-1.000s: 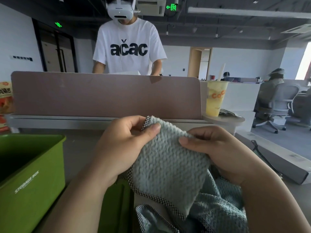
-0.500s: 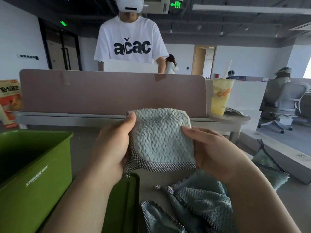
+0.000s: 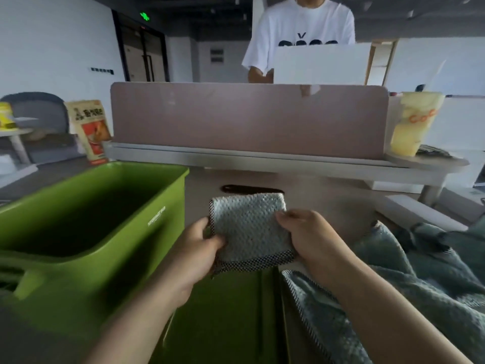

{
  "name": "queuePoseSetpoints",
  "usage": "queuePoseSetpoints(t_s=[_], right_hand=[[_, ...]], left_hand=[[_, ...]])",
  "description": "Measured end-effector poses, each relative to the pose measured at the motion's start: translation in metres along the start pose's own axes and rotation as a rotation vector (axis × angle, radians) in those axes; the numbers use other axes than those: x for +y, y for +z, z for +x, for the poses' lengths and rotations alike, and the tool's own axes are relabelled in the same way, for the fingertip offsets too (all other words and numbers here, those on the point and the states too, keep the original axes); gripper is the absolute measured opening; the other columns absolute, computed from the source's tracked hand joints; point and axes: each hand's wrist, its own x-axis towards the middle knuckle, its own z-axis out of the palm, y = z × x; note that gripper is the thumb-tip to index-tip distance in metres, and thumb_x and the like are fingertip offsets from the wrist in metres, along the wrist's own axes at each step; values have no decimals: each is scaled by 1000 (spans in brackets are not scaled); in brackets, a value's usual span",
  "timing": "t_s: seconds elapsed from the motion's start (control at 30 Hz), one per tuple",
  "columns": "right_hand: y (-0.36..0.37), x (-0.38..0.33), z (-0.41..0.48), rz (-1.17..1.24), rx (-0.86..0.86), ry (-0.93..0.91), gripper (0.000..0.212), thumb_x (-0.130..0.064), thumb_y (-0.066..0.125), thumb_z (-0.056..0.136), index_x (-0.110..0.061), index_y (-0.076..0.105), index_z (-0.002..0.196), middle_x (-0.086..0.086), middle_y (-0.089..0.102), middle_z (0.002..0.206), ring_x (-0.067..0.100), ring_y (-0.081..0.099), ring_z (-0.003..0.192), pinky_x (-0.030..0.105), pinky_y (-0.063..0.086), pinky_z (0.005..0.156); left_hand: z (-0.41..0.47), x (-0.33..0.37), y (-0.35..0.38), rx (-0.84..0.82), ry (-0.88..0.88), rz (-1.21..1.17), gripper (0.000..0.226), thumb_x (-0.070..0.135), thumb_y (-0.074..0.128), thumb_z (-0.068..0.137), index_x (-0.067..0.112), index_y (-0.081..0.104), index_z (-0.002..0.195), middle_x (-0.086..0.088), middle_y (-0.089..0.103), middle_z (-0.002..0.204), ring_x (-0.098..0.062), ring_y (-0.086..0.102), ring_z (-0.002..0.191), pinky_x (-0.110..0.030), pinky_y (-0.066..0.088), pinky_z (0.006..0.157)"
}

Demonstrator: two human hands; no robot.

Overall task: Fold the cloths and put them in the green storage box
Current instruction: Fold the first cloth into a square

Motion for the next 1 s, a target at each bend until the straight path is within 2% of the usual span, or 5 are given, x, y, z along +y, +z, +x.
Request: queuePoseSetpoints(t_s=[0.23,0.53,0.77,0.9,1.0], right_hand=[[33,47,5,-277,68,-58,31,-27,47,94,-1,63,85,9,63,74,25,58,68,34,45,61],[40,47,-5,-698,68,-157,14,-21,54,87,-13,65,91,3,65,83,20,57,72,16,37,47],[49,50,-14,-841,40,-68,23,-21,56,81,-13,60,103,9,66,95,30,65,79,32,52,63],[47,38,-21,-1112,79,-192,18,-28,55,87,-14,48,78,5,53,82,26,49,74,30,30,51],[60,35,-18,-1040,102,-395,20,-26,47,94,-12,59,101,7,56,104,27,54,93,32,44,73]], left_hand=[[3,-27,-10,209,65,199,41,22,54,94,33,48,133,7,62,120,-14,60,105,-34,47,92],[0,-34,-29,162,92,461,46,22,56,93,34,45,136,-4,59,120,-6,57,89,-16,38,71],[-3,-41,-33,100,-41,657,47,22,61,90,25,47,135,4,60,101,-3,54,68,-8,36,48],[-7,-34,-24,237,165,801,37,29,52,95,23,53,132,-2,58,122,-15,55,104,-23,40,81],[0,-38,-15,155,360,881,42,14,50,94,22,49,135,4,49,134,-17,45,123,-26,38,96]])
